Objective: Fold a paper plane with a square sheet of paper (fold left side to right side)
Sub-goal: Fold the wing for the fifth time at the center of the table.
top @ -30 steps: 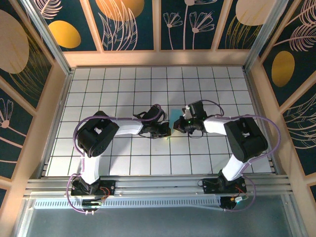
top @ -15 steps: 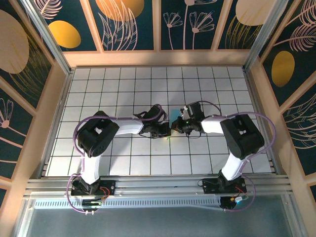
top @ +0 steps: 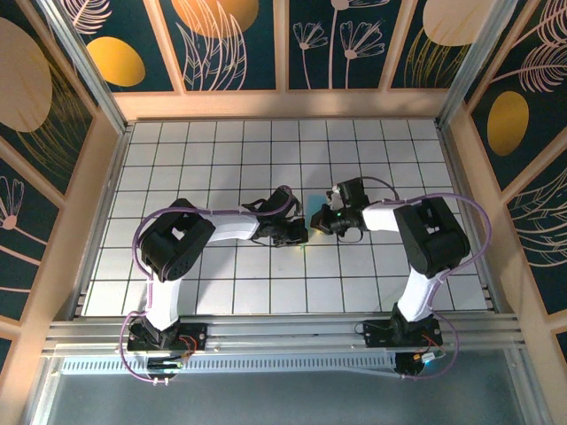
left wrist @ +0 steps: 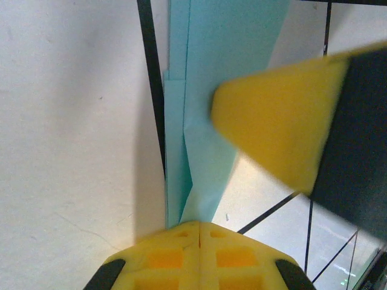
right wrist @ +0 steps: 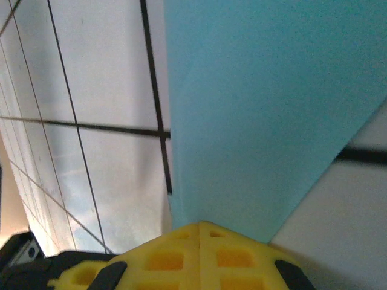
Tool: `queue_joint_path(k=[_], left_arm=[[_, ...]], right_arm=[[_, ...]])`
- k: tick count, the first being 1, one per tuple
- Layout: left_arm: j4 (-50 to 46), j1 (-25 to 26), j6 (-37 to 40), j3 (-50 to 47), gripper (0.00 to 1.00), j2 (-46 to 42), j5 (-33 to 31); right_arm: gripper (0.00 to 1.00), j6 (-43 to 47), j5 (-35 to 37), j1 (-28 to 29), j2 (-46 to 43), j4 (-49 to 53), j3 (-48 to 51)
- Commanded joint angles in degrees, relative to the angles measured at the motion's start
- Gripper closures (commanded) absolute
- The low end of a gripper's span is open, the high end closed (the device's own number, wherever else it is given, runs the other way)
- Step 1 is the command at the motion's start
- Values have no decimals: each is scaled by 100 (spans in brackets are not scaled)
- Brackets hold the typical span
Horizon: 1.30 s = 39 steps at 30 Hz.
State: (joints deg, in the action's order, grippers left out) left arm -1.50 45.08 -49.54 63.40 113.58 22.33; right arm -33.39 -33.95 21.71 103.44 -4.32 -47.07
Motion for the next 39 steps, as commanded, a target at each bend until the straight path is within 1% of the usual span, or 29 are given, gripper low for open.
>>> queue_joint_path(k=[1,6,13,18,22,29,33,39], left_arm=[[-808,18,64,-196,100,425,-545],[-803,18,70,-187,100,428,-546],[-764,18,61,-207,100,363,-570],[-636,17,11,-201,100,207,-554],[-606,11,17,-45,100,-36,-502],[-511,10,27,265,100,-414,-168],[-395,5,-33,349,100,-383,97],[-351,16,-25,394,100,-233,321]], right_arm=[[100,412,340,-347,231,230,-393],[100,570,296,-431,213,391,-798],[100,468,25,-380,447,208,-883],[100,335,105,-318,638,138,-717],[100,363,323,-332,794,369,-703],[100,464,459,-344,871,668,-690],[100,473,495,-345,872,688,-646],[100,500,551,-338,880,731,-614]])
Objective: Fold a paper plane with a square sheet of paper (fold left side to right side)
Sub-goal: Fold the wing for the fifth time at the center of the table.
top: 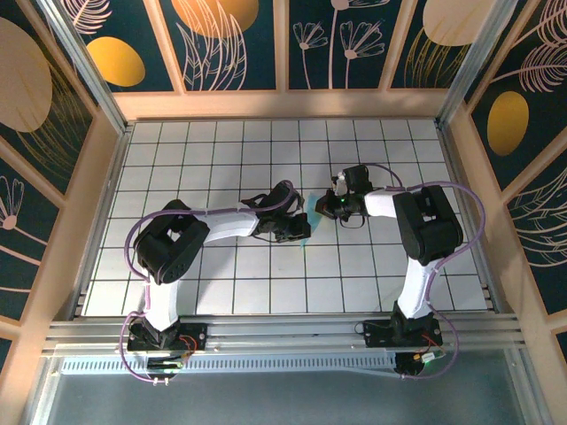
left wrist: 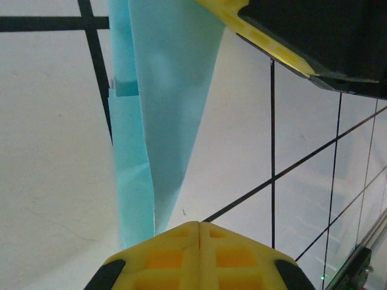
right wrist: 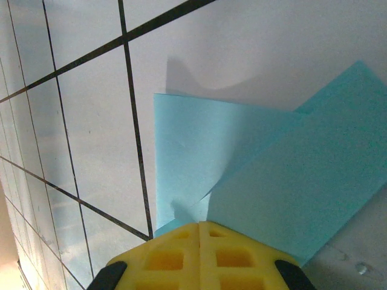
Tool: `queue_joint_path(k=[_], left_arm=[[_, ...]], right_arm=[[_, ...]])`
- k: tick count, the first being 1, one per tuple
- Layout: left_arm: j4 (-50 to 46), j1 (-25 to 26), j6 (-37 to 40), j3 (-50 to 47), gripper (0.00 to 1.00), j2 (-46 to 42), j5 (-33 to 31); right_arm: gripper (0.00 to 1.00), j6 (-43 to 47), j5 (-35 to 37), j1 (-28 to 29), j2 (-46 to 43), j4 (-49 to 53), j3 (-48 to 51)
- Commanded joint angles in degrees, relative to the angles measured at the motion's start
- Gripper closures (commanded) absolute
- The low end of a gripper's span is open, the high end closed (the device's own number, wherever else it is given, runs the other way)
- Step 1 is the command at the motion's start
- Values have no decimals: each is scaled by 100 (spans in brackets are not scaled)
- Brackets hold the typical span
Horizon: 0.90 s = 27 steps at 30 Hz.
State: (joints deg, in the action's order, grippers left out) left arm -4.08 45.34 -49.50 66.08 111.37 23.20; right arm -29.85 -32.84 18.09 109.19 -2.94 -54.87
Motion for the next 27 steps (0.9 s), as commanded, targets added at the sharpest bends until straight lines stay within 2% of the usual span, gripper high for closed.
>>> queue_joint_path(k=[1,14,27], left_arm=[[-77,-8,-13,124,100,13,271],[-133,0,112,98,100,257,429],[-306,0,194,12,100,290,246]], right_arm=[[100,154,449,21,308,600,164],[100,185,540,54,339,680,138],[100,242,630,68,358,786,91]])
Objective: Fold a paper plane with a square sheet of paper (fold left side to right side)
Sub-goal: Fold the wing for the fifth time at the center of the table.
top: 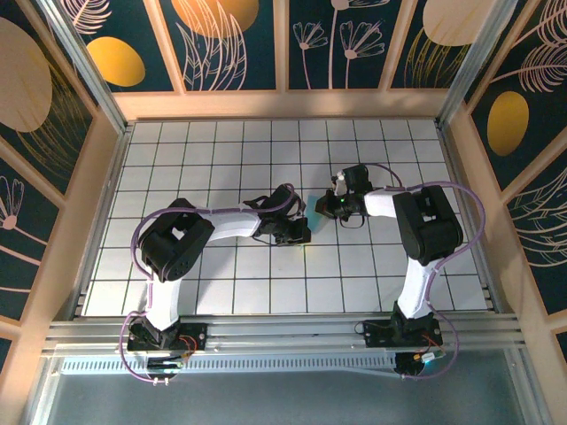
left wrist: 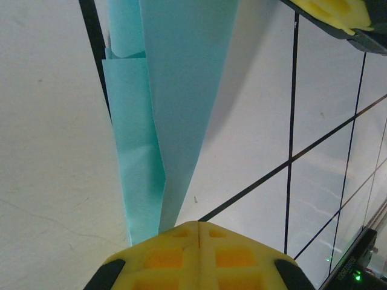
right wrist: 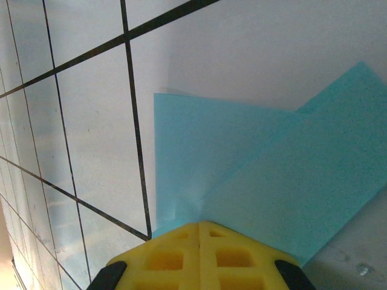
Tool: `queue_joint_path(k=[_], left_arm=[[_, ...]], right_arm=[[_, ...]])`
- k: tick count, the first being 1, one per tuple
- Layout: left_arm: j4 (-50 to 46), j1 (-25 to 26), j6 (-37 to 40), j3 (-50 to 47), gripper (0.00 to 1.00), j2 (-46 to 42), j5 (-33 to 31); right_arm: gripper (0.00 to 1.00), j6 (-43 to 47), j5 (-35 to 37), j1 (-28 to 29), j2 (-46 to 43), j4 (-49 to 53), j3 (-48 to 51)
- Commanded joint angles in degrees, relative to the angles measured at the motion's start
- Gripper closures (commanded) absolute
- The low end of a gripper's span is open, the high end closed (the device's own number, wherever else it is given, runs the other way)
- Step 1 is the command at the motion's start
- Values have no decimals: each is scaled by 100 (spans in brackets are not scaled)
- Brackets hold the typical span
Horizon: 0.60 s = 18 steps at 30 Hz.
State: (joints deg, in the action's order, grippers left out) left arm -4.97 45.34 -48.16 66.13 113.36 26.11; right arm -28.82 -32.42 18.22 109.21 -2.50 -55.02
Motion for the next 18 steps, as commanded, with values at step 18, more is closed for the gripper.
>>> queue_joint_path(k=[18], left_arm=[[-162,1,35,-172,100,113,-18]], right_arm=[[100,148,615,71,400,778,62]])
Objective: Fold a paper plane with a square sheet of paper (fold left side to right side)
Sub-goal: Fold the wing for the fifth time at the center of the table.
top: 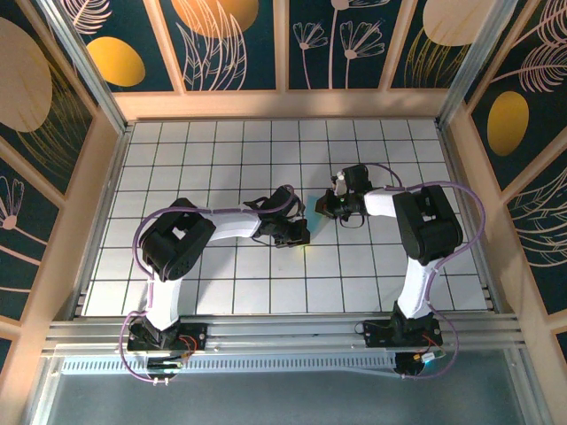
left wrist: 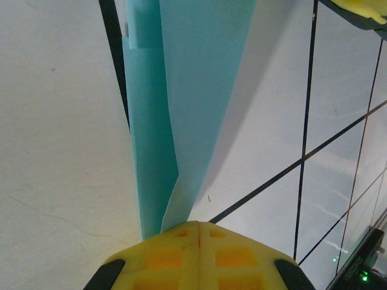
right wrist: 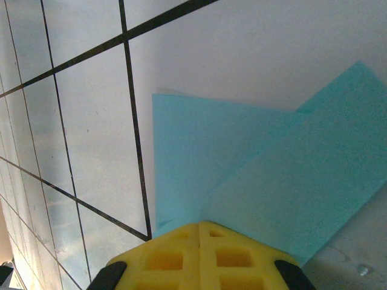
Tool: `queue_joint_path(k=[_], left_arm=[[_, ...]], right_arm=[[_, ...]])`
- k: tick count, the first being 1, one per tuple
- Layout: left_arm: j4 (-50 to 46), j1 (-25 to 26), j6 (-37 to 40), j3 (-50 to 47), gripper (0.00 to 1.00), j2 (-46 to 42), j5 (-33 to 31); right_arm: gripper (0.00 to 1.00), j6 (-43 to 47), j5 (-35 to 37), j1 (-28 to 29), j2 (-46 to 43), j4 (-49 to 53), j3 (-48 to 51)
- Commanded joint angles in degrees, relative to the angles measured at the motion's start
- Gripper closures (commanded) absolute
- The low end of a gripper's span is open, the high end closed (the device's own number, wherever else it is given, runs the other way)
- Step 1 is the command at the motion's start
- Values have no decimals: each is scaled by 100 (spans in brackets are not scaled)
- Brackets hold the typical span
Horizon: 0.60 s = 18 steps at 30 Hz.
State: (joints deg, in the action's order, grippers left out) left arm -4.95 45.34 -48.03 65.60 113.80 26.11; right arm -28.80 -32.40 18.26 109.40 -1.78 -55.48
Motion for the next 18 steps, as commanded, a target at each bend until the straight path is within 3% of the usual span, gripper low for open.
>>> queue_joint_path(k=[1,18], left_arm=[[-158,1,14,-126,100,63,-20],[-144,10,41,-284,100,103,29]], right_arm=[[100,154,610,69,382,706,108],[100,146,630,65,389,741,95]])
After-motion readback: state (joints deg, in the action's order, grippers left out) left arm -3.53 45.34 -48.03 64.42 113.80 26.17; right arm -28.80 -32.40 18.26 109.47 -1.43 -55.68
